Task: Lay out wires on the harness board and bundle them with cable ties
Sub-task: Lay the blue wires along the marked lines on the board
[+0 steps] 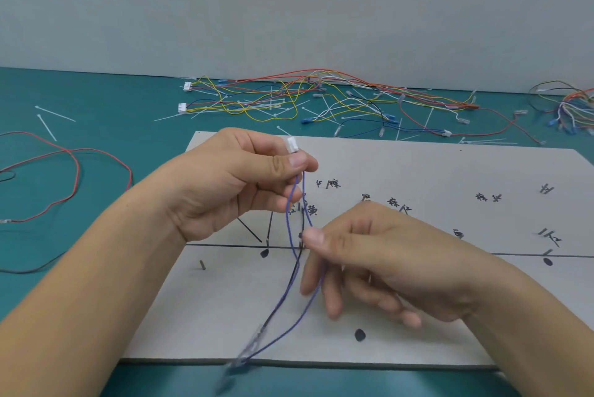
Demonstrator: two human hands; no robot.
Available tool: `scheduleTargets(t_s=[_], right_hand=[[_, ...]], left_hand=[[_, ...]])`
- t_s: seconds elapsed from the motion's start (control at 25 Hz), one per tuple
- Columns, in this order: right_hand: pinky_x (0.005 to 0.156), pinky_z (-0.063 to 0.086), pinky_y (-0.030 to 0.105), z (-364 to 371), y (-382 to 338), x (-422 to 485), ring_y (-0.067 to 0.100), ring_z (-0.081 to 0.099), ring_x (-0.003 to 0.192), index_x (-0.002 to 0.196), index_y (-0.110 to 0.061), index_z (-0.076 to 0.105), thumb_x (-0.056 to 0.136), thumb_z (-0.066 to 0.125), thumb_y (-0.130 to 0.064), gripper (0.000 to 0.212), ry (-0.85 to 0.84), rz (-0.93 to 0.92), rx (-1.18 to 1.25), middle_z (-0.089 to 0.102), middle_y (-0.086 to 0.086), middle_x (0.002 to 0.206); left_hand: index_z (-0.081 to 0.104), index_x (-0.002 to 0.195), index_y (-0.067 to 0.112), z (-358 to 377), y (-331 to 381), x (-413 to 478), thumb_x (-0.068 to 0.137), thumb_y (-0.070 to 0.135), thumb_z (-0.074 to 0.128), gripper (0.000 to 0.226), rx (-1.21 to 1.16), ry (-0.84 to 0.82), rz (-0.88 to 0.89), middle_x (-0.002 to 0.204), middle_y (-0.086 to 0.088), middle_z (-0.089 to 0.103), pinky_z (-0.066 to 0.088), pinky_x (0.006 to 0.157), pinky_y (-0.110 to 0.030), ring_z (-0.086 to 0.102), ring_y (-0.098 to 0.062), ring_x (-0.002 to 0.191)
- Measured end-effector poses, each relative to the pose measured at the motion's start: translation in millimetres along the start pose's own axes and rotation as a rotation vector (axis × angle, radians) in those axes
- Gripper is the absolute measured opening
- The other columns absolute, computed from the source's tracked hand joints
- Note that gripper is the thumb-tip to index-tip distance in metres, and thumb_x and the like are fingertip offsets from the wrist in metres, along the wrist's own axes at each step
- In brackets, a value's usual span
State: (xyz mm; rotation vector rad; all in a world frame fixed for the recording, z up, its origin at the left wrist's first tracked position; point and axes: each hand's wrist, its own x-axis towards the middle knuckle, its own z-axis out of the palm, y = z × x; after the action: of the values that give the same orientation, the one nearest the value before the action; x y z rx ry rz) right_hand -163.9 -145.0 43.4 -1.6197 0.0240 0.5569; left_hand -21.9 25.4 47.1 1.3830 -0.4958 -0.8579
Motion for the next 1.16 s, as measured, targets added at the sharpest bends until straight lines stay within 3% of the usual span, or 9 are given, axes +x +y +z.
scheduleTargets(t_s=[0.12,0.2,0.36,0.6,0.76,0.96,1.16], right_hand=[[0.034,0.031,0.015,-2.7,0.7,1.4,0.007,0.037,0.034,0.084,-0.011,0.076,0.099,0.065,-0.031,0.028,0.171,-0.133,-0.035,0.069,0.001,0.066],[0.036,0.034,0.018,-1.9,3.2,4.0,0.010,0.040,0.036,0.080,-0.013,0.077,0.095,0.071,-0.026,0.020,0.234,-0.172,-0.012,0.068,0.004,0.068],[0.038,0.033,0.017,-5.4,6.2,7.4,0.011,0.042,0.038,0.087,-0.006,0.075,0.082,0.075,-0.030,0.025,0.336,-0.148,0.079,0.059,0.002,0.055],[0.039,0.030,0.017,-3.1,10.8,16.2,0.011,0.042,0.041,0.090,-0.015,0.079,0.088,0.070,-0.015,0.009,0.475,-0.133,0.262,0.060,0.005,0.058],[0.040,0.037,0.022,1.1,12.9,18.0,0.017,0.049,0.046,0.101,-0.005,0.073,0.091,0.065,-0.004,0.013,0.544,-0.193,0.284,0.072,0.012,0.071],[0.042,0.042,0.025,6.3,14.3,18.6,0.017,0.055,0.051,0.103,-0.004,0.070,0.094,0.063,0.000,0.012,0.574,-0.247,0.189,0.077,0.013,0.080],[0.045,0.047,0.026,7.9,14.2,19.2,0.016,0.059,0.054,0.105,-0.005,0.069,0.094,0.062,0.001,0.014,0.575,-0.262,0.157,0.079,0.010,0.089]], left_hand=[[0.078,0.092,0.002,9.1,-4.3,-1.0,0.078,0.016,0.075,0.019,0.010,-0.105,-0.020,0.068,-0.006,0.065,0.053,0.050,-0.019,0.065,-0.012,0.056],[0.077,0.095,0.000,12.3,-4.4,-1.7,0.077,0.016,0.077,0.024,0.035,-0.119,-0.038,0.068,-0.006,0.066,0.052,0.049,-0.019,0.064,-0.012,0.055],[0.075,0.100,-0.005,-0.4,1.5,0.0,0.069,0.015,0.080,0.037,0.104,0.027,-0.088,0.066,-0.004,0.064,0.048,0.045,-0.017,0.060,-0.011,0.051],[0.076,0.095,0.007,-18.3,-2.1,7.0,0.082,0.003,0.080,0.015,0.379,0.390,-0.019,0.066,-0.009,0.072,0.048,0.045,-0.022,0.058,-0.013,0.049],[0.074,0.087,0.021,-17.2,-15.4,16.2,0.081,0.020,0.082,0.009,0.620,0.586,0.055,0.063,-0.003,0.075,0.048,0.054,-0.023,0.059,-0.012,0.047],[0.071,0.079,0.024,-6.2,-27.8,23.1,0.079,0.020,0.083,0.013,0.823,0.659,0.187,0.062,0.006,0.072,0.037,0.044,-0.006,0.063,0.003,0.054],[0.076,0.074,0.024,-4.7,-33.5,28.6,0.081,0.015,0.077,0.011,0.966,0.623,0.195,0.067,0.009,0.070,0.038,0.051,-0.008,0.060,0.001,0.058]])
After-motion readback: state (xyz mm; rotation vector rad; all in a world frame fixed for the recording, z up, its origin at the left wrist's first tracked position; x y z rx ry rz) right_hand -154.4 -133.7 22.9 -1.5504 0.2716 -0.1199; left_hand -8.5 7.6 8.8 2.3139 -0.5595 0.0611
